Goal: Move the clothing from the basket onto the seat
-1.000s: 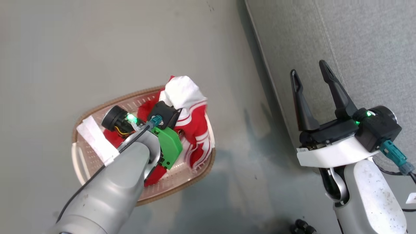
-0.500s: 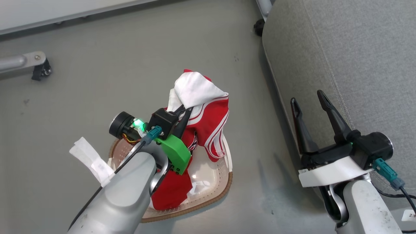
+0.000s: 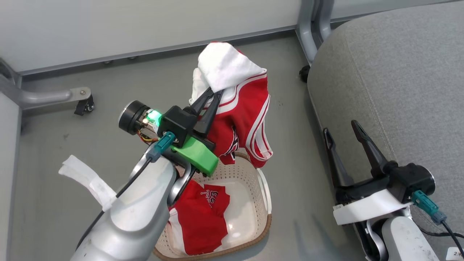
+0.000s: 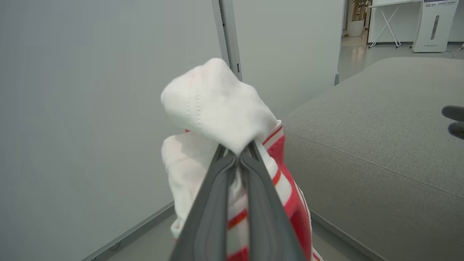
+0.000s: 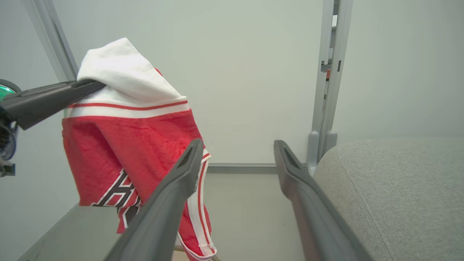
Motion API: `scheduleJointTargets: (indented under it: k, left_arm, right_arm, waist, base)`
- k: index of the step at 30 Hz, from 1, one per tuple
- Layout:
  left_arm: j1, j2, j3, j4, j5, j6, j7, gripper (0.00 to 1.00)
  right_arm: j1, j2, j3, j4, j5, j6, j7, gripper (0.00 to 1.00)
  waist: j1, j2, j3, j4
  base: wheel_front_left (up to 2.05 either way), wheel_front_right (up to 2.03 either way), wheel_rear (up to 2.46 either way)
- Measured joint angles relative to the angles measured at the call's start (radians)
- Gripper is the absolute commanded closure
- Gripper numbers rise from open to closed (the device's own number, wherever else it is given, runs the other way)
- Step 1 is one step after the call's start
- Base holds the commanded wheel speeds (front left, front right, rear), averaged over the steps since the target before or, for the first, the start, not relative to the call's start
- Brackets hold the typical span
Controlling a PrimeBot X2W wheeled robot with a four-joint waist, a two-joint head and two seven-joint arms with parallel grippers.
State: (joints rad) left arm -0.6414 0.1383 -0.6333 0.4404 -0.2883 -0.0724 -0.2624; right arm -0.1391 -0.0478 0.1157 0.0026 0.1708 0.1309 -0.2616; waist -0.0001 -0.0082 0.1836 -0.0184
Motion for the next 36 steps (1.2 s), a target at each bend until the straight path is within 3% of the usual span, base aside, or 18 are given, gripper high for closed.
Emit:
scheduleJointTargets:
  k: [20, 36]
  left_arm:
    - [-0.047, -0.010, -0.008, -0.158, 0.018, 0.011, 0.017, 1.00]
    - [-0.047, -0.013, -0.034, -0.181, 0.009, 0.020, 0.025, 1.00]
  right_arm:
    - [0.038, 0.000, 0.040, -0.014, 0.014, 0.000, 0.000, 0.00]
    - [-0.110, 0.000, 0.287, -0.051, -0.013, 0.000, 0.000, 0.00]
  waist:
    - [0.0000, 0.0000, -0.072, 0.026]
    - [0.0001, 0.0000, -0.057, 0.042]
  base:
    - [0.00, 0.00, 0.00]
    - [0.00, 0.00, 0.00]
